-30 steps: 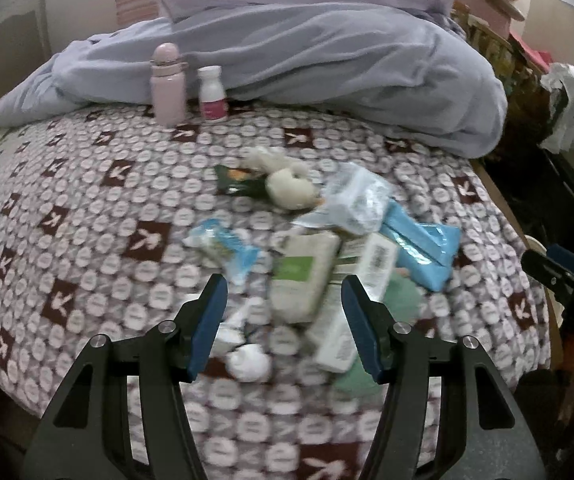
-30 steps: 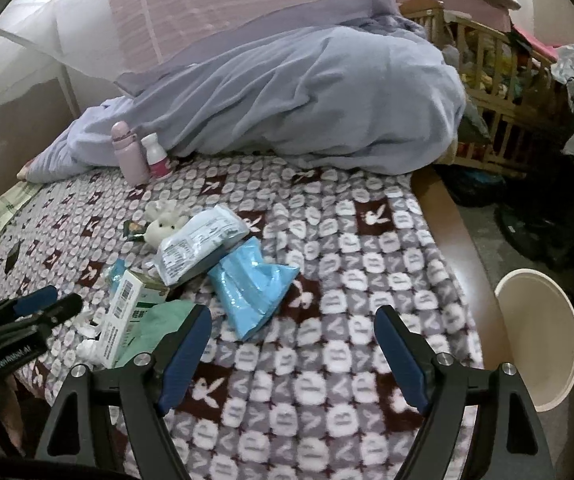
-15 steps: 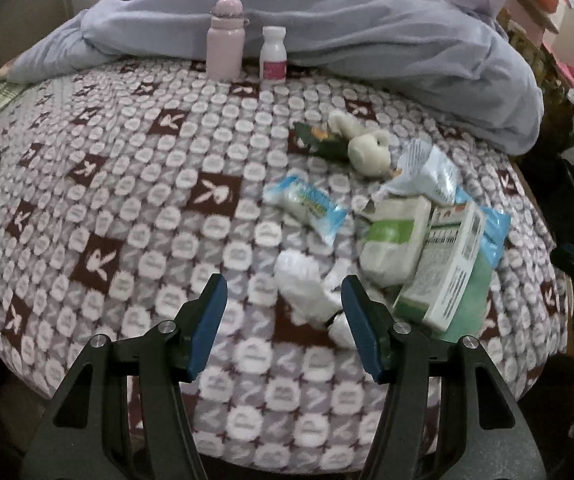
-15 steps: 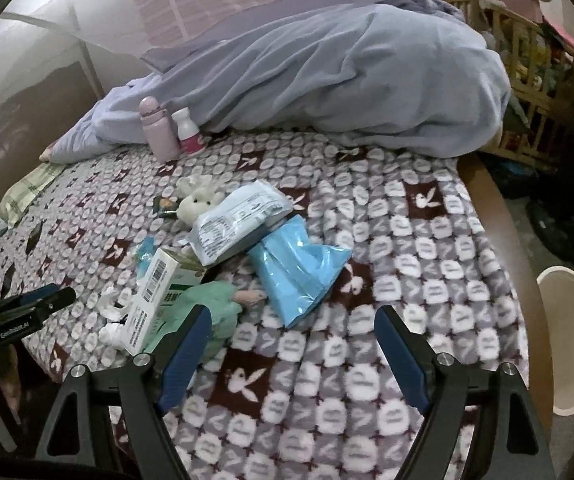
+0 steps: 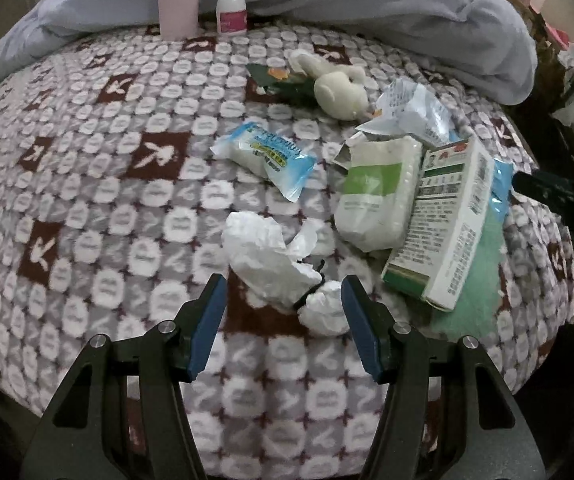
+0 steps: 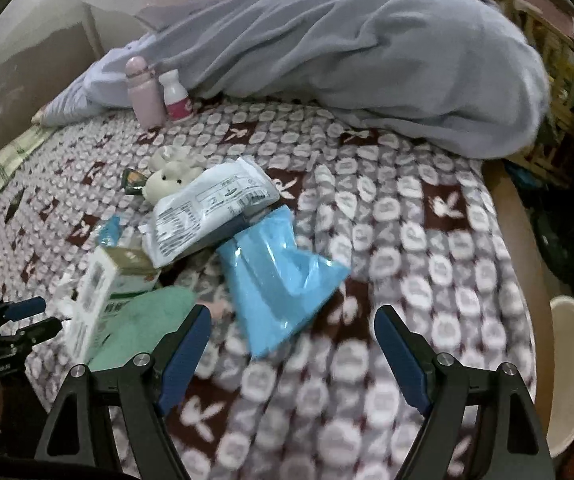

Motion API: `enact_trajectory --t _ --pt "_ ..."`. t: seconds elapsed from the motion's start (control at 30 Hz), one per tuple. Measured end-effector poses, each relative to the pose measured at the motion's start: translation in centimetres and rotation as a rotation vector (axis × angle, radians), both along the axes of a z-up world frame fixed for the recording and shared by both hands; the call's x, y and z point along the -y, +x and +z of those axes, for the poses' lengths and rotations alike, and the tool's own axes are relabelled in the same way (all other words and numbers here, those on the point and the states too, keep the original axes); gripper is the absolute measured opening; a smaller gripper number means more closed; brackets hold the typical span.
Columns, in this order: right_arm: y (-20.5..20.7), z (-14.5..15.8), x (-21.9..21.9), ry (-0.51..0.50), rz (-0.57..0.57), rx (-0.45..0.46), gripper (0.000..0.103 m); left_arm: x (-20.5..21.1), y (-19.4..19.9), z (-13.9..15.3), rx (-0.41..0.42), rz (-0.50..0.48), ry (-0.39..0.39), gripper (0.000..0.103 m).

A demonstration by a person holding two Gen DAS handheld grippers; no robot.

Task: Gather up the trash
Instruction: 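Grasp the white tissue with the left tool while the right tool grasps the blue wrapper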

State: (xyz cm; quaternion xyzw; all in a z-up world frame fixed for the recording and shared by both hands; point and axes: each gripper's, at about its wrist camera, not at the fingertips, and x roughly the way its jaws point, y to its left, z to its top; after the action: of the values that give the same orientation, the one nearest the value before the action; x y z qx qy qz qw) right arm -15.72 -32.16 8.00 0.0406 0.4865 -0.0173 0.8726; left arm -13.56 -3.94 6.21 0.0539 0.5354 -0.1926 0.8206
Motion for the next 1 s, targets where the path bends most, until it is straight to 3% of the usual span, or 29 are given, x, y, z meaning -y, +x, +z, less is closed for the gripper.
enact_trajectory --t 0.1,0.23,0.4,0.47,0.5,0.57,0.63,0.7,0.77,1.0 --pt "2.1 -1.3 -0.2 0.01 0.064 -0.053 0.082 0.0 0.8 -0.9 -0.035 0.015 -0.022 0.058" --pt "4.5 -3.1 -0.9 -0.059 0.139 -0.089 0.082 0.3 1.6 -1.5 -0.06 0.025 -0.055 0.058" --pt "6.2 -4.7 -0.3 -0.07 0.164 -0.13 0.084 0.7 2.4 -3.0 -0.089 0.031 -0.079 0.057" --pt "6.1 -4.6 0.1 -0.035 0.144 -0.106 0.083 0.6 2.4 -2.9 -0.082 0.033 -0.085 0.048" --pt "6.0 -4.4 0.2 -0.021 0.134 -0.094 0.08 0.5 2.4 -2.8 -0.084 0.032 -0.094 0.036" --pt "5.5 -4.0 0.5 0.013 0.122 -0.076 0.054 0.2 2.5 -2.5 -0.088 0.04 -0.111 0.026" --pt "4.7 -3.6 0.5 0.03 0.115 -0.066 0.047 0.1 2.4 -2.1 -0.068 0.044 -0.1 0.014" --pt "3.5 -2.9 0.4 0.015 0.114 -0.052 0.042 0.0 2.0 -1.4 -0.045 0.039 -0.099 0.014" --pt "2.4 -2.2 0.3 0.017 0.121 -0.043 0.013 0.0 1.7 -0.8 -0.035 0.033 -0.103 0.013" --pt "-1.9 -0.1 1.2 0.041 0.082 -0.028 0.013 -0.3 0.6 1.0 -0.003 0.026 -0.126 0.013"
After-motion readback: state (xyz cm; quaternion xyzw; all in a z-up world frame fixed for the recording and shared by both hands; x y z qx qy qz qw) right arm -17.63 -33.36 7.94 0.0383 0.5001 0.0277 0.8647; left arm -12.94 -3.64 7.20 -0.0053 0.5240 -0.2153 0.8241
